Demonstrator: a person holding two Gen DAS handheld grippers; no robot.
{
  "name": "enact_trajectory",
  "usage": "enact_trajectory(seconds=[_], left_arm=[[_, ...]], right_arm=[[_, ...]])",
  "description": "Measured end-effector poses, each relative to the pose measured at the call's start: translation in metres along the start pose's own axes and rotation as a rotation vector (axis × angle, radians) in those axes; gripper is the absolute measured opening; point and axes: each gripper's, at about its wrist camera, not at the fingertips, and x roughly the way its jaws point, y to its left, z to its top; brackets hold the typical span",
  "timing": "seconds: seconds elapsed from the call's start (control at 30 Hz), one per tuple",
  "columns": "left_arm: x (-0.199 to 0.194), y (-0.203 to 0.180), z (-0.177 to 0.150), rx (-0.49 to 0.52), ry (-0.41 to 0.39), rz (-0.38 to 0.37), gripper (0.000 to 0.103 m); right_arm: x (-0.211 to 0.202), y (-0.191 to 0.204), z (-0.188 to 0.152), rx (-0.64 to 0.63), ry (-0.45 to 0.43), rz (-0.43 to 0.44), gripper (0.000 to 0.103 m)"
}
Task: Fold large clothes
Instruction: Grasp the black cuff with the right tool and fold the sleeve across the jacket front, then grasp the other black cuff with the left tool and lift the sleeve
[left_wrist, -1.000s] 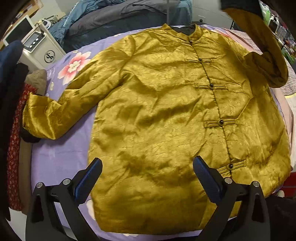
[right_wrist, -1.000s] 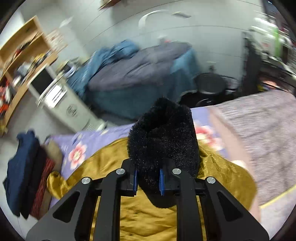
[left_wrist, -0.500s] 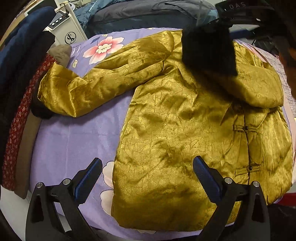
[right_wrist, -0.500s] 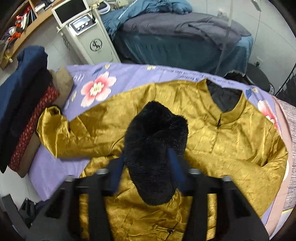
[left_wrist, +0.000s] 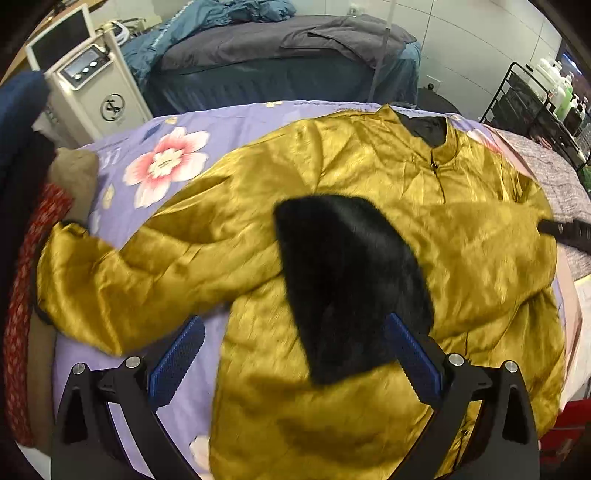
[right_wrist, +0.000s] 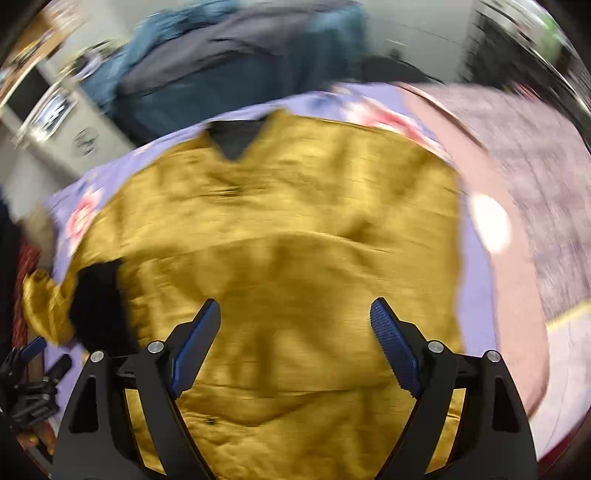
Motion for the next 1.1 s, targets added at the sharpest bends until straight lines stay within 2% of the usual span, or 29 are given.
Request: enact_trajectory(seconds=[0.1,0.17,0.23,0.27,0.33,0.37,0.4,0.43,0.47,0.5,0.53,0.57,0.6,0.67,0.73,0.8,0.87,0.9,0.93,0.97,1.0,1.03,1.1], left_arm=[[0.025,-0.011,0.025,0.002,0.059,-0.030,0.096],[0.039,-0.020,0.034,-0.003,0.083,-0.009,0.096],[0.051,-0.026,0.037,-0.025,0.113,-0.031,0.096],[0.058,-0.027,0.038,-0.050,0.137,-0.029,0.095],[0.067,-0.027,0.035,-0.092,0.163,-0.050,0.090],[0.070,-0.025,0.034,-0.113,0.174,-0.064,0.085],[0.073,-0.024,0.032,-0.134,0.188,-0.076,0.078],[0.075,-0.024,0.031,-0.145,0.197,-0.083,0.076],[0.077,-0.023,0.030,-0.150,0.205,-0.089,0.072],[0.078,-0.022,0.030,-0.147,0.205,-0.091,0.064],[0.078,-0.023,0.031,-0.141,0.204,-0.096,0.059],[0.078,-0.024,0.032,-0.132,0.204,-0.106,0.047],[0.076,-0.024,0.035,-0.122,0.199,-0.113,0.032],[0.068,-0.026,0.044,-0.101,0.157,-0.127,0.021],[0.058,-0.030,0.057,-0.074,0.099,-0.120,0.018],[0.049,-0.040,0.074,-0.016,0.028,-0.074,0.018],[0.050,-0.050,0.088,0.034,-0.011,-0.025,0.018],[0.057,-0.053,0.094,0.047,0.000,0.009,0.025],[0.069,-0.054,0.098,0.049,0.045,0.040,0.031],[0.081,-0.054,0.100,0.048,0.102,0.061,0.040],[0.090,-0.054,0.103,0.043,0.138,0.076,0.043],[0.093,-0.051,0.103,0.026,0.151,0.085,0.047],[0.084,-0.041,0.100,-0.034,0.124,0.120,0.080]], right_arm=[[0.004,-0.042,0.016,0.163,0.018,0.041,0.083],[0.005,-0.054,0.029,0.225,0.018,0.075,0.083],[0.008,-0.061,0.045,0.275,0.017,0.109,0.083],[0.013,-0.062,0.053,0.293,0.026,0.107,0.083],[0.021,-0.065,0.067,0.316,0.028,0.053,0.083],[0.027,-0.067,0.074,0.324,0.026,0.026,0.083],[0.034,-0.069,0.079,0.329,0.038,0.009,0.079],[0.043,-0.071,0.083,0.328,0.067,-0.004,0.072],[0.050,-0.072,0.085,0.322,0.098,-0.016,0.049],[0.055,-0.075,0.087,0.312,0.120,-0.023,0.031],[0.056,-0.077,0.088,0.301,0.118,-0.026,0.026],[0.054,-0.079,0.089,0.284,0.098,-0.031,0.018],[0.049,-0.082,0.090,0.269,0.071,-0.036,0.016],[0.039,-0.090,0.088,0.278,0.021,-0.034,0.013],[0.033,-0.104,0.084,0.330,-0.006,-0.005,0.013],[0.036,-0.114,0.079,0.363,0.004,0.033,0.013],[0.039,-0.116,0.078,0.366,0.023,0.061,0.015],[0.038,-0.117,0.077,0.368,0.024,0.062,0.025],[0.034,-0.116,0.078,0.373,0.021,0.037,0.034],[0.028,-0.114,0.077,0.378,0.003,0.012,0.056],[0.016,-0.112,0.076,0.380,-0.045,-0.001,0.069],[0.005,-0.109,0.074,0.369,-0.092,-0.007,0.071],[-0.020,-0.087,0.071,0.258,-0.175,-0.050,0.072]])
